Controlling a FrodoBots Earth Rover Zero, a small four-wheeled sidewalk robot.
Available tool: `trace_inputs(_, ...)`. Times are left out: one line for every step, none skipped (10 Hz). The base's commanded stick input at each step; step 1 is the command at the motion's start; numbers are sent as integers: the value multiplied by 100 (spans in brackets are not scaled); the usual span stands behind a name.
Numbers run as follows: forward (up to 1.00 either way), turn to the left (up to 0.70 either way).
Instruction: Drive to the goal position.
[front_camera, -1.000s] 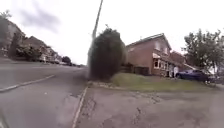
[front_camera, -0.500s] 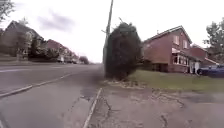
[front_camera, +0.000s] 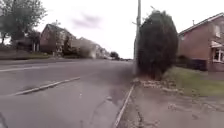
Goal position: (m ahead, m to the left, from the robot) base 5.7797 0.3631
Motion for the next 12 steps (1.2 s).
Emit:
trace_inputs(98,39)
trace_inputs(98,39)
trace_inputs(98,39)
trace_inputs(98,39)
trace_inputs(98,39)
trace_inputs(98,39)
trace_inputs(98,39)
trace_inputs(98,39)
trace_inputs(98,39)
trace_inputs(98,39)
trace_inputs(98,39)
trace_inputs(98,39)
